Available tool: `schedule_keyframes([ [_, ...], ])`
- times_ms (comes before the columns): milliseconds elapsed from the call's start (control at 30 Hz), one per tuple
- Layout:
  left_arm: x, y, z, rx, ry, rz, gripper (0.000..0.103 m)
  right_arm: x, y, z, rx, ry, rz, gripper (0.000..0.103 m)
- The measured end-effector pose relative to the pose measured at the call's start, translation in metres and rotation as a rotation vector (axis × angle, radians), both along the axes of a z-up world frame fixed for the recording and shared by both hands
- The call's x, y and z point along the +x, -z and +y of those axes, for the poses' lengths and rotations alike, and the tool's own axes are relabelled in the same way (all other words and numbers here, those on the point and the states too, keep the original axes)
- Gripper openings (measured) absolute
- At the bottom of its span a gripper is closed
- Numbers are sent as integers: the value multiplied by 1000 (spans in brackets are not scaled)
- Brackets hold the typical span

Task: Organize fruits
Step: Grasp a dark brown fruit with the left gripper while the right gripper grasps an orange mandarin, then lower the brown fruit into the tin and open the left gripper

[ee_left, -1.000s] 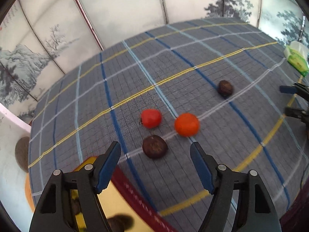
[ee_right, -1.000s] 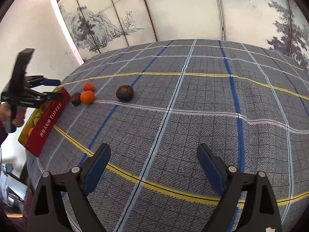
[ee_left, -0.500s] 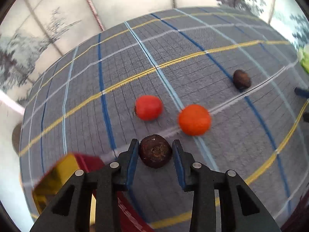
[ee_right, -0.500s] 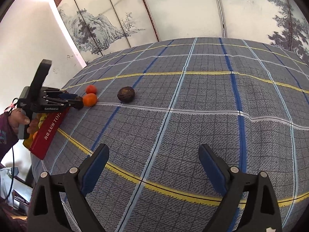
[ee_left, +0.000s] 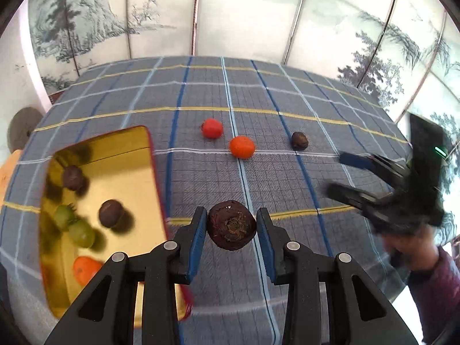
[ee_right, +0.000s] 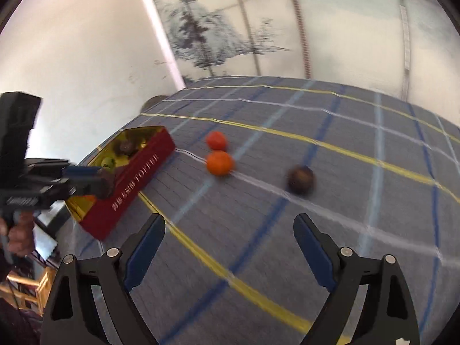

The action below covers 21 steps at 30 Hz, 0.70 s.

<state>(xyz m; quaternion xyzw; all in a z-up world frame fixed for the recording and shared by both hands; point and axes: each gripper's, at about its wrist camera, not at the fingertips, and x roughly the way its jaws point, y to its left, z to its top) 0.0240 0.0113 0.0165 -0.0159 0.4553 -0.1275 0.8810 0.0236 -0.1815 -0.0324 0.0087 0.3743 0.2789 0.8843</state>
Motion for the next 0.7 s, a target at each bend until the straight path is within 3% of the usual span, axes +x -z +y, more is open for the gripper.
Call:
schedule_keyframes([
  [300, -42, -16, 29, -19, -73, -36, 37, 77, 29, 71, -72, -38, 70, 72],
  [433, -48, -15, 41, -31, -105, -35, 37, 88, 40, 88, -140, -43, 81, 64],
  [500, -51, -15, 48, -33, -129, -41, 37, 92, 45, 93, -161, -37, 84, 45],
  [567, -53, -14, 53, -36, -150, -43, 37, 93, 45, 91, -156, -35, 89, 35],
  [700, -60, -11, 62, 7, -195, -69, 37, 73, 42, 85, -131, -33, 84, 33],
])
